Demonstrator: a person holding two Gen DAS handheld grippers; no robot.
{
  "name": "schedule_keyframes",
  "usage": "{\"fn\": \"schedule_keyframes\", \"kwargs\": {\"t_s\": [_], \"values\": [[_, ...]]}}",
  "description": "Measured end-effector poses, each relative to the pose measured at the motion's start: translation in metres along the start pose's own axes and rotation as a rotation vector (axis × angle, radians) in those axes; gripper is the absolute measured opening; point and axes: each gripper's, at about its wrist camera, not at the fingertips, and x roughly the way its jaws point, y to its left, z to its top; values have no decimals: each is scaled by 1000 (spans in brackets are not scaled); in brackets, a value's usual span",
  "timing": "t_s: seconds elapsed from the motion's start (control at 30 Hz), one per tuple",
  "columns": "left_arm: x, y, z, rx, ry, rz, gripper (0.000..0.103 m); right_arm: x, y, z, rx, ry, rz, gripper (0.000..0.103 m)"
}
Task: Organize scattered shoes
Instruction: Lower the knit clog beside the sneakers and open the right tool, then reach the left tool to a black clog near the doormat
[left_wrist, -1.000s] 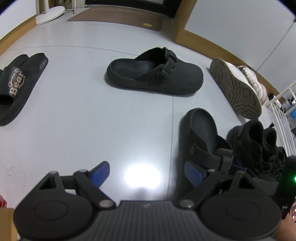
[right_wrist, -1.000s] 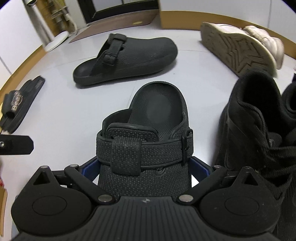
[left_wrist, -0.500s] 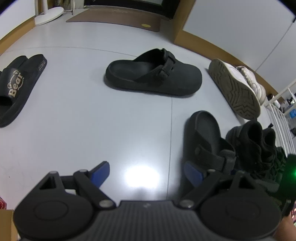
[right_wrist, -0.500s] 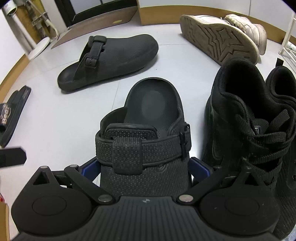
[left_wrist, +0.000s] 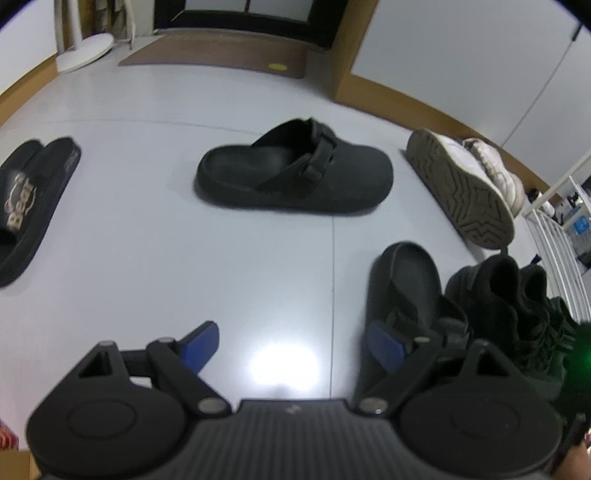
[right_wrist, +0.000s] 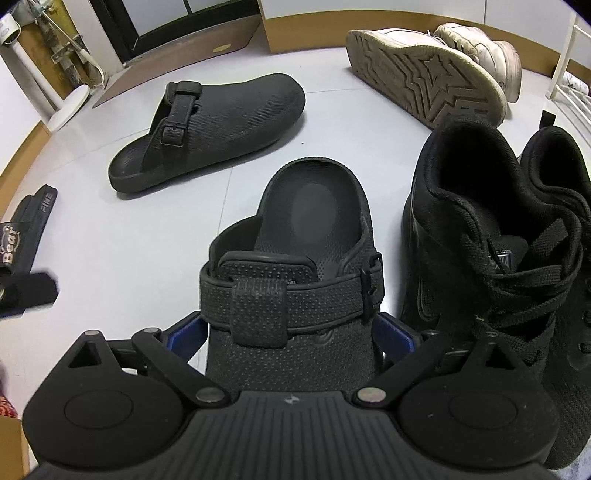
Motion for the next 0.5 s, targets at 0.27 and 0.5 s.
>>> {"fn": "schedule_keyframes", "kwargs": {"t_s": [0.27,0.5], "values": [[4,-3,36,52,-63,29,89,-29,0,-3,-69,7,82,99],[11,-15,69,119,-126,49,89,-58,-25,-6,-119,-15,111,99]]}}
